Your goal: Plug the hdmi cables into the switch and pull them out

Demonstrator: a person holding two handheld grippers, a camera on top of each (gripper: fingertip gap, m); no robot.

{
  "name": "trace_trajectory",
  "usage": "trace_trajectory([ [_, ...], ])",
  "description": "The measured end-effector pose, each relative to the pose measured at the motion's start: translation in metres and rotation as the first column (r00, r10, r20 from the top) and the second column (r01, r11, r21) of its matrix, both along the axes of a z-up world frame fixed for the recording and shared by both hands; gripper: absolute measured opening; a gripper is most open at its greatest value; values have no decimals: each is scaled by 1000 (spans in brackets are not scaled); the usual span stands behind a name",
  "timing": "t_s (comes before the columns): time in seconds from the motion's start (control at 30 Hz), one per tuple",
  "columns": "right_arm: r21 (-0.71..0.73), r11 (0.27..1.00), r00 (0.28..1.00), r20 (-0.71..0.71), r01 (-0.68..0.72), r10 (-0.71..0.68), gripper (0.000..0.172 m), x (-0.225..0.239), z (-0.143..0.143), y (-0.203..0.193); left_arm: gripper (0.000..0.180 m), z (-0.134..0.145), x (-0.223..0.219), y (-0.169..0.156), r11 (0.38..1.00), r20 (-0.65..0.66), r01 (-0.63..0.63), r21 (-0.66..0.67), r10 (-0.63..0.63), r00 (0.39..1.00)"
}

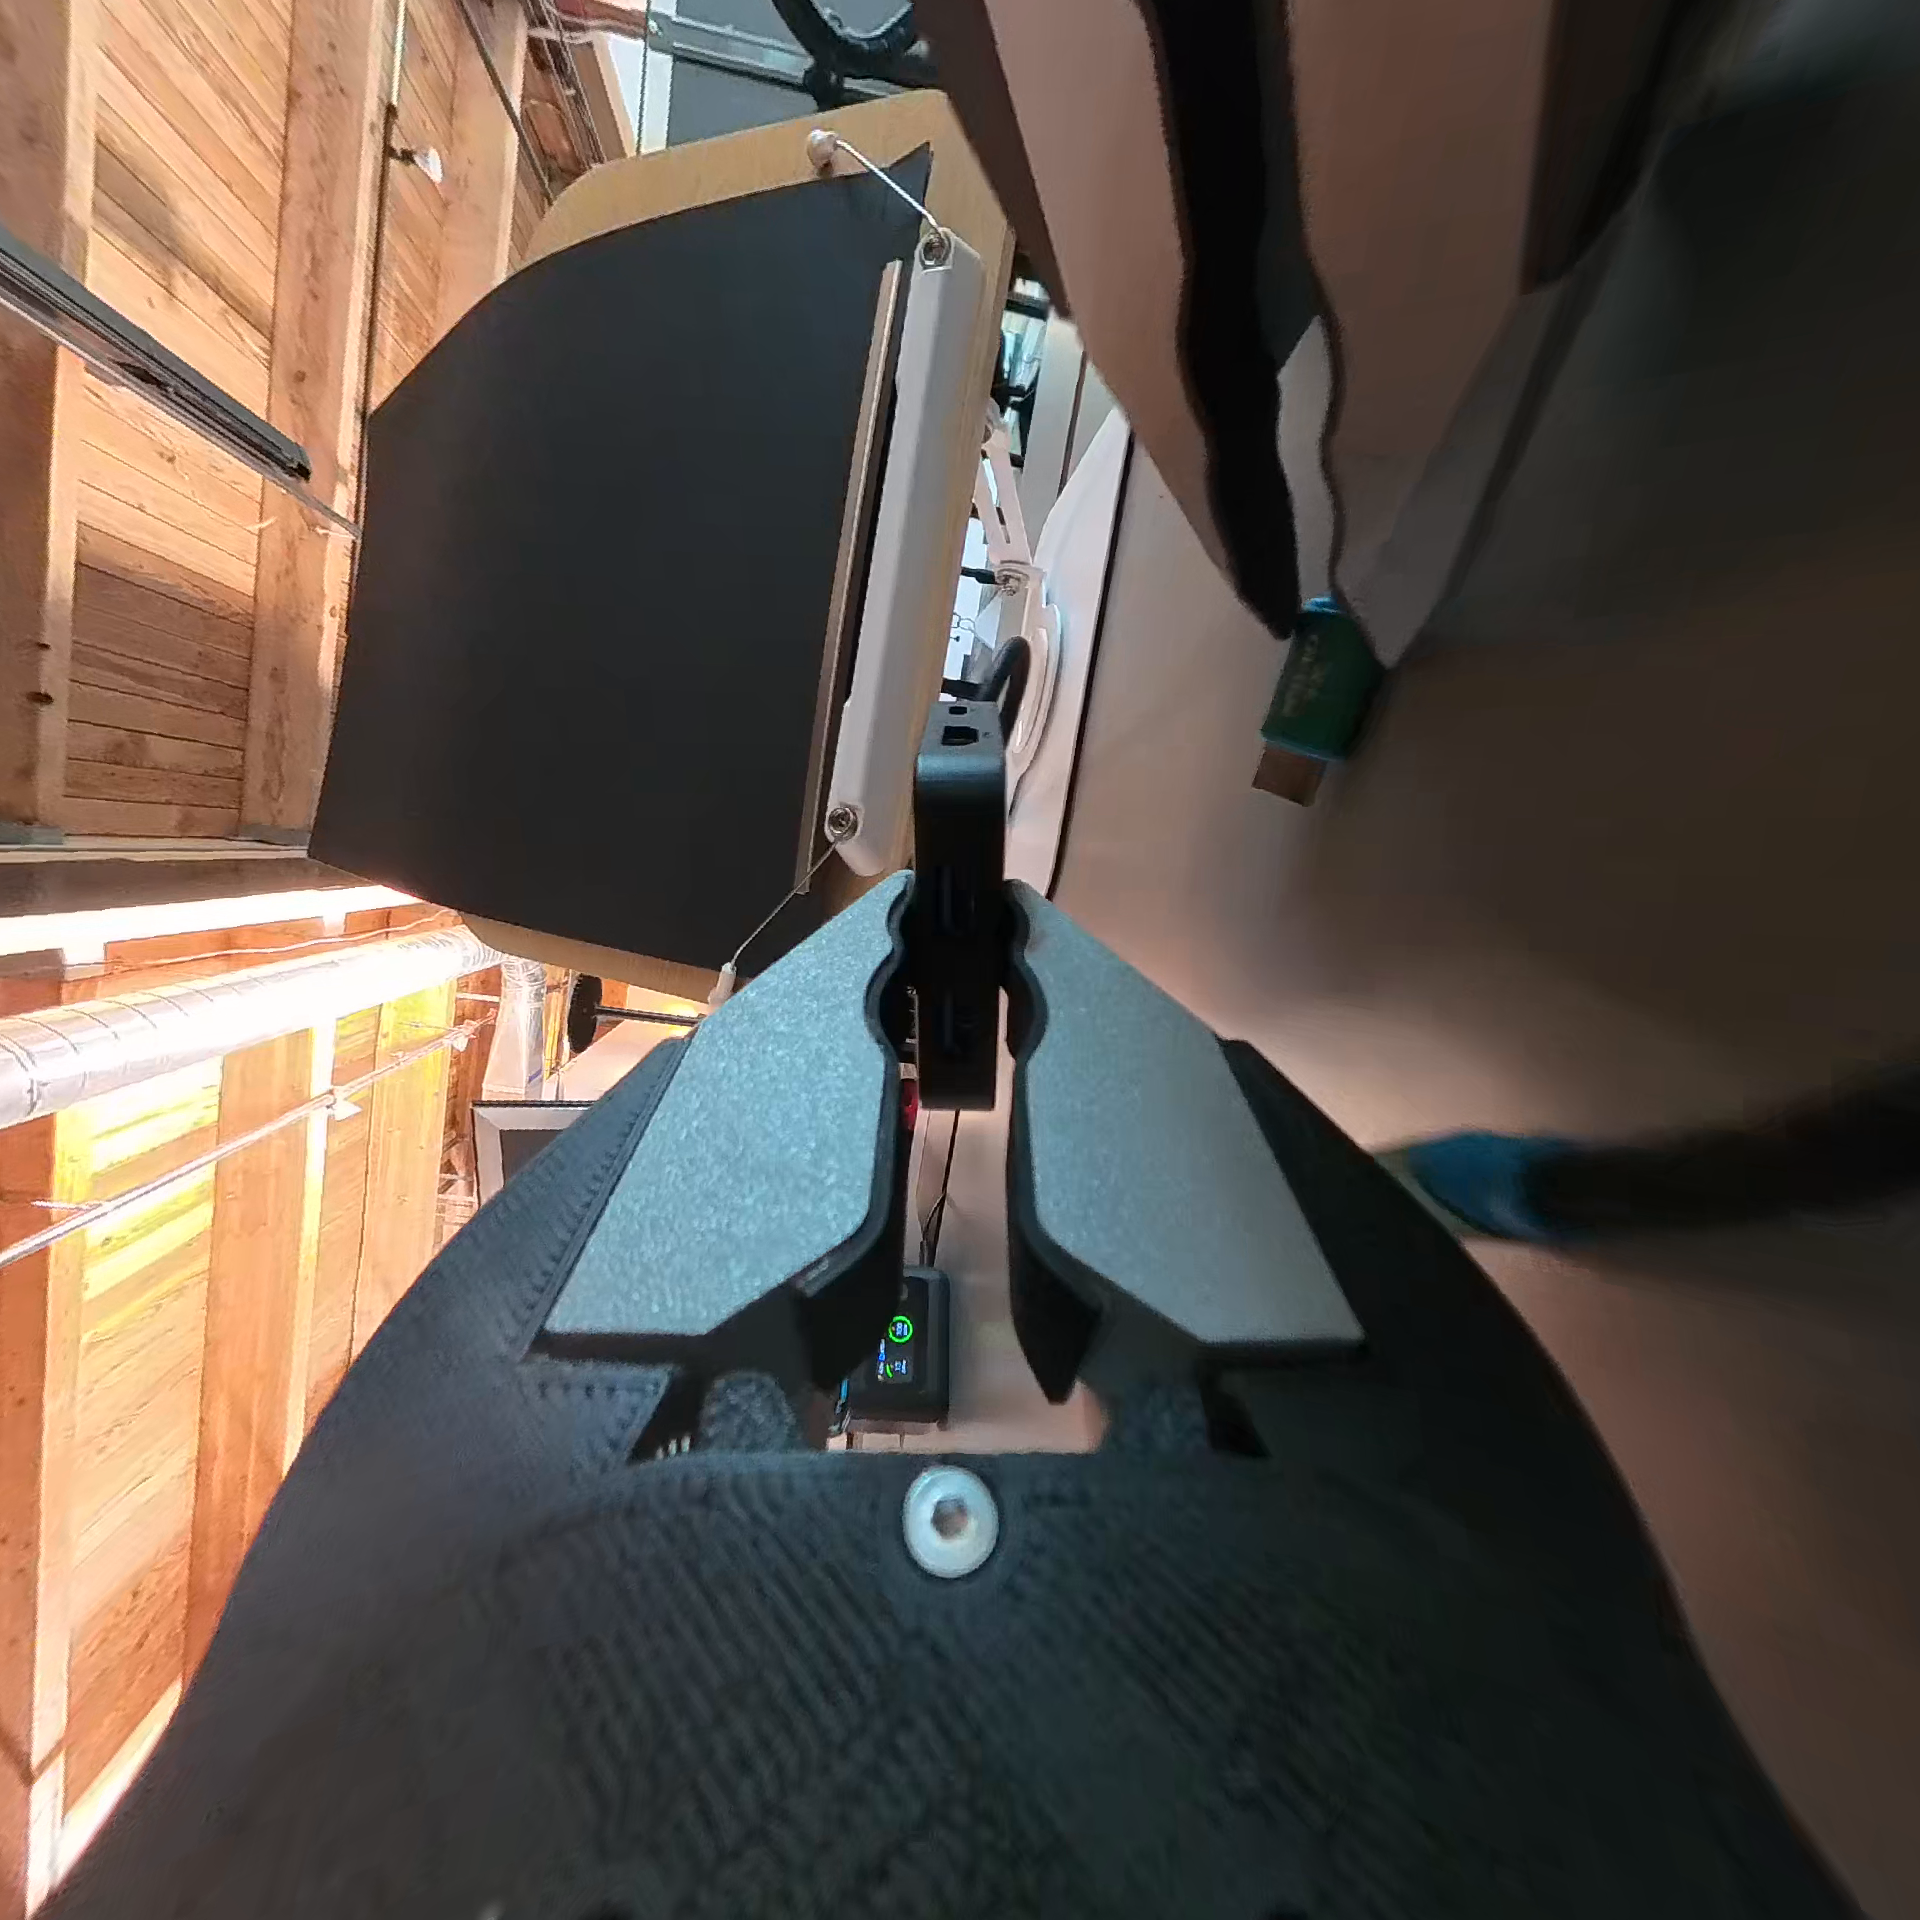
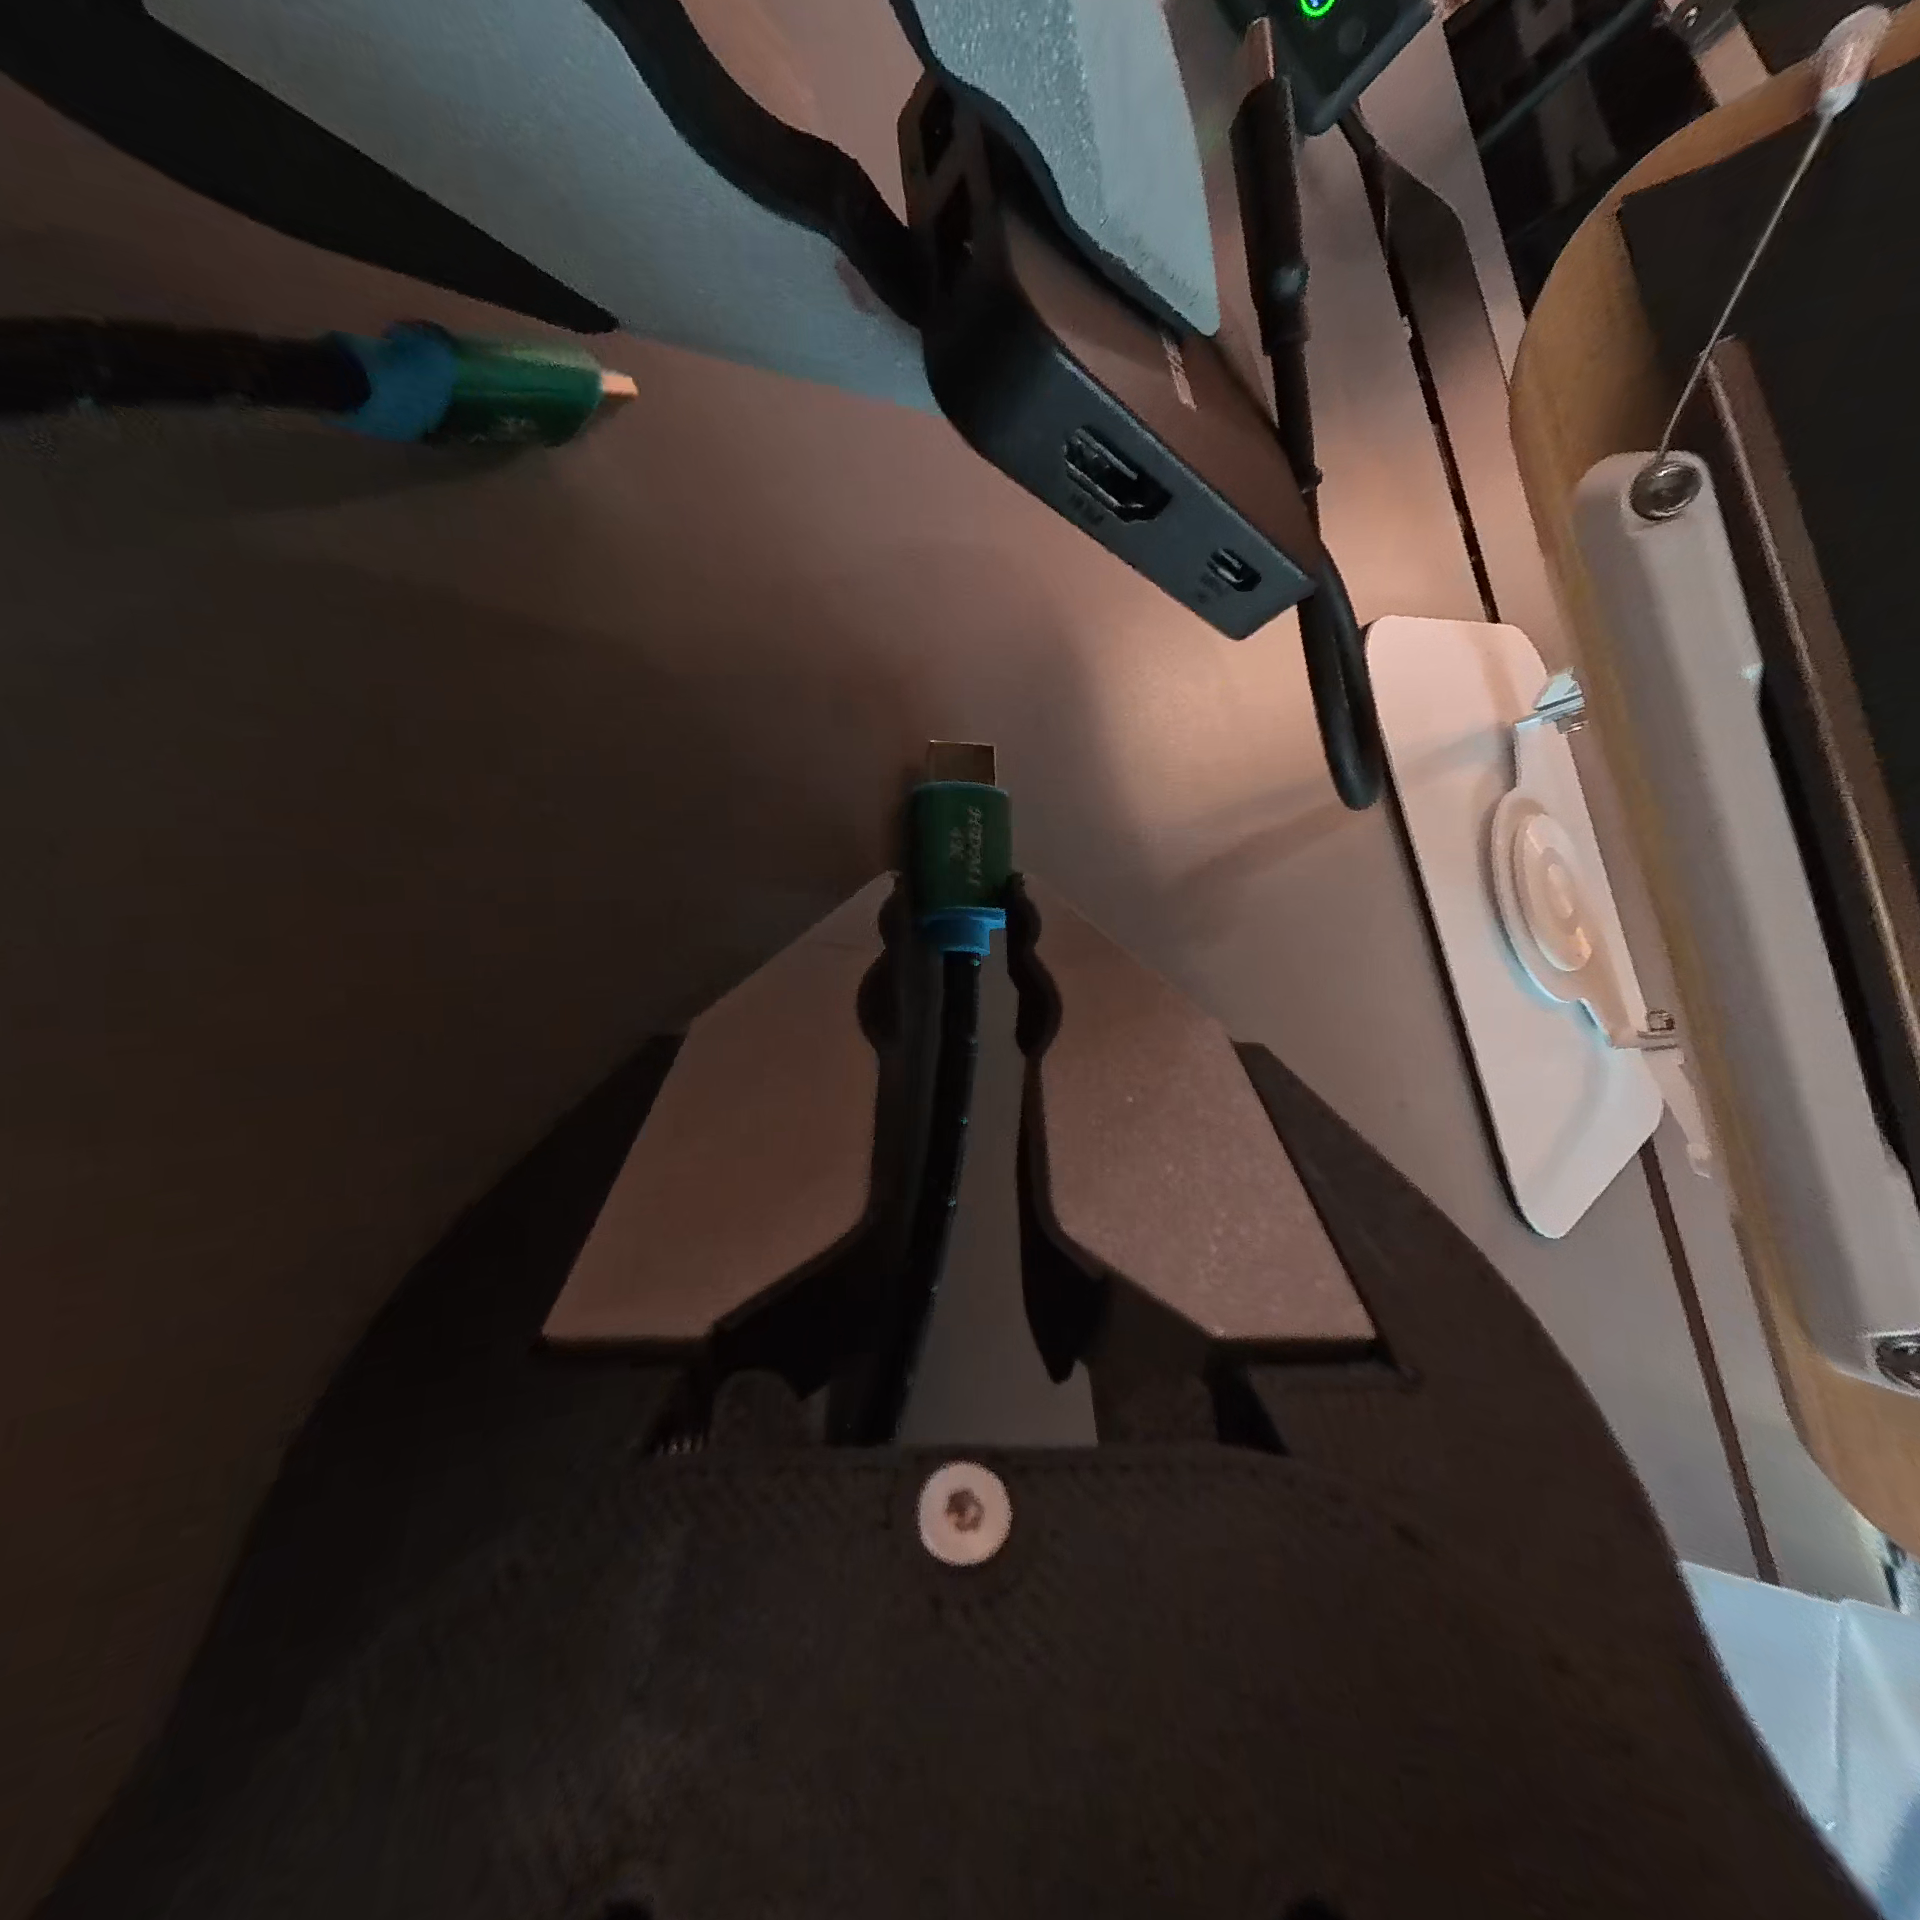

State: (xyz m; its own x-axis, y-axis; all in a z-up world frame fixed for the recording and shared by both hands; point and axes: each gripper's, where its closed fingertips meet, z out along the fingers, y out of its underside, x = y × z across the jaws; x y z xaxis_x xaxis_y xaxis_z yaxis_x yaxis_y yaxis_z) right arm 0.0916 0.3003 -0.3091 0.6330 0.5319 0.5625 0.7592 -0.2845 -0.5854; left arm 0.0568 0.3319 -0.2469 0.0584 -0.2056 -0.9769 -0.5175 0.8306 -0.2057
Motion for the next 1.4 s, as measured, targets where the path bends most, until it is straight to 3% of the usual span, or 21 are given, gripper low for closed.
trace_trajectory([
  [0.5, -90, 992, 983, -164, -93, 77, 16, 0, -2, 2, 11, 3, -4, 7, 998, 31, -2, -60, 4, 1000],
  [0.87, -149, 987, 969, -247, -66, 28, 16, 1, -3, 4, 11, -8, -2, 7, 999, -25, -17, -31, 16, 1000],
  [1.13, -361, 932, 852, -499, -36, -160, 17, 3, -5, 2, 11, -10, -1, 8, 999, -42, -31, -10, 30, 999],
  [1.4, -274, 962, 924, -370, -5, -101, 17, 4, -6, 5, 11, -12, -4, 15, 999, -49, -47, -10, 46, 998],
])
